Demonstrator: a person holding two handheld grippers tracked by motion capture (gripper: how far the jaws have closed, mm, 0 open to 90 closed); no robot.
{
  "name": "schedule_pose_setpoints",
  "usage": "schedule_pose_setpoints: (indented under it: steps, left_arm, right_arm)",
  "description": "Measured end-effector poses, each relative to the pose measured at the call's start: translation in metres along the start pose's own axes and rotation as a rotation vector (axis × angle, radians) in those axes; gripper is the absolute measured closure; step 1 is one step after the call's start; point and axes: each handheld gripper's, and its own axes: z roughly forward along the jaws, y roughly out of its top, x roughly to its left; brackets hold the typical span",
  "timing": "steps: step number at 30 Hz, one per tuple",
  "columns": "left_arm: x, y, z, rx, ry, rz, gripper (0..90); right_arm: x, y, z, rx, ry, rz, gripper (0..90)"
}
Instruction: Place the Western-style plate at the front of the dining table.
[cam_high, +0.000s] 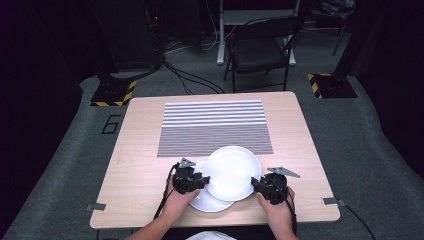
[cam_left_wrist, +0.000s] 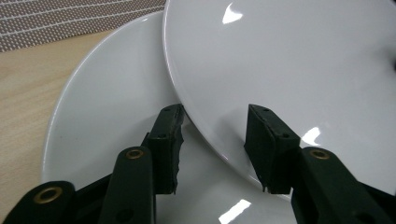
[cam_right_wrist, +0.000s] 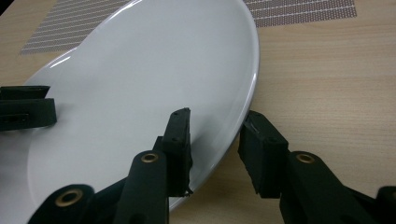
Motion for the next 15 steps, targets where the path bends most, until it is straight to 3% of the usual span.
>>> schedule_pose_setpoints:
  steps: [4, 9, 15]
  left_arm:
    - [-0.0005, -0.0011, -0.0011, -0.006, -0.007, -0.012, 55.4]
    - [-0.0026, -0.0051, -0.0018, -0.013, -0.056, -0.062, 53.2]
    - [-0.0072, -0.0076, -0.004, -0.038, -0.068, -0.074, 53.7]
  right_arm:
    - [-0.001, -0.0016, 0.0009, -0.002, 0.004, 0.021, 63.4]
    - [-0.0029, -0.0032, 0.0031, -0.006, 0.008, 0.042, 62.8]
    - [-0.0067, -0.0058, 0.0055, -0.004, 0.022, 0.09, 62.2]
